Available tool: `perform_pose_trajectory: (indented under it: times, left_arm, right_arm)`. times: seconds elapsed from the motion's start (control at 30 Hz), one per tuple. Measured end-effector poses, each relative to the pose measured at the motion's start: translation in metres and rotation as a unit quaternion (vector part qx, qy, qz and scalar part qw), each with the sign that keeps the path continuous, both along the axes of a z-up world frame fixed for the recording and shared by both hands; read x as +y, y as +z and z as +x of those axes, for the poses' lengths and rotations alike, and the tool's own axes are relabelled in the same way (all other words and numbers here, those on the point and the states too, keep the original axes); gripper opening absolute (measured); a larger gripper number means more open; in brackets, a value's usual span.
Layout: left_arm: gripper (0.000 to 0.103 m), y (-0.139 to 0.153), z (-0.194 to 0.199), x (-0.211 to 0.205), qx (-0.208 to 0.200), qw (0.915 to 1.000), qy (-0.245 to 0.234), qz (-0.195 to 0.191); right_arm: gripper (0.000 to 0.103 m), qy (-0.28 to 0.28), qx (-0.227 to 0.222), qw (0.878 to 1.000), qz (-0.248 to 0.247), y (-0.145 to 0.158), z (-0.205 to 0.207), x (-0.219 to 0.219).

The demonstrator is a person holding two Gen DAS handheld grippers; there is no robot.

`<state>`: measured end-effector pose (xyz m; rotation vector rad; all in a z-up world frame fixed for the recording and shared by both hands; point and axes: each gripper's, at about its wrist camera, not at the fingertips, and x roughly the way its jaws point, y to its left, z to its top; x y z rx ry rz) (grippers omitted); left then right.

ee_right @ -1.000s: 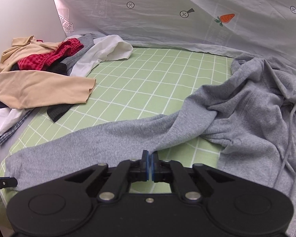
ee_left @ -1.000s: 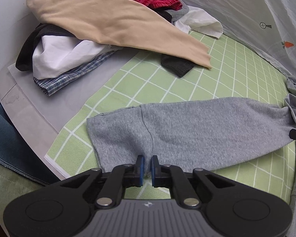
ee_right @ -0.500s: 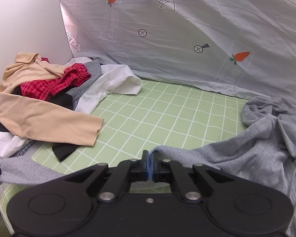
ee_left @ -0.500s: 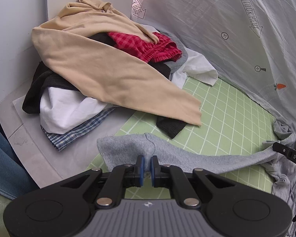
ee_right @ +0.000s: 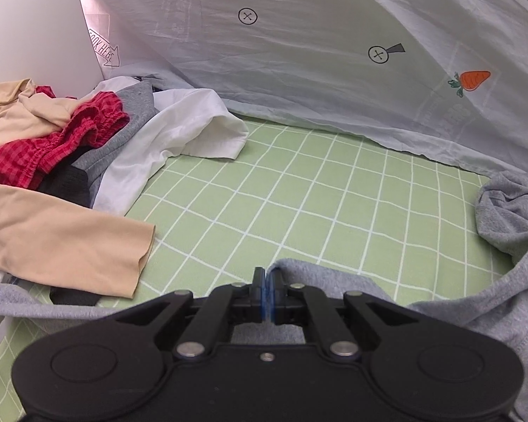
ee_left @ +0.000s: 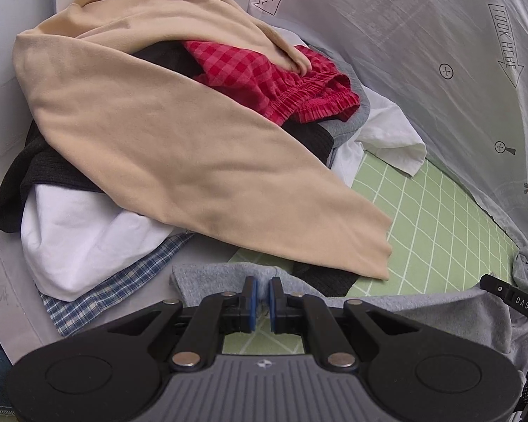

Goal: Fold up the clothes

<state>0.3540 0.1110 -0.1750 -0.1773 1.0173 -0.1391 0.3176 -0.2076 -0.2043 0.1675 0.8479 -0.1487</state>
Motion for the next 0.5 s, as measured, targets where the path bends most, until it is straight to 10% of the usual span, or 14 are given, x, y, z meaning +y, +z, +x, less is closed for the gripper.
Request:
perform_pose_trajectory:
  times: [0.37,0.5]
  left_arm:
    - [0.011,-0.030,0.080,-0.028,-0.001,0.9996,-0.015,0.025]
    - [0.012,-0.035,0.088,-0.028,0.003,0.9995,-0.021,0.024]
  right_arm:
    - [0.005,-0.019,0.031,0.999,0.011,-0.036,0.054,-0.019]
    - [0.024,-0.022,0.026,0.999,0.005,-0.039,0.059,-0.018]
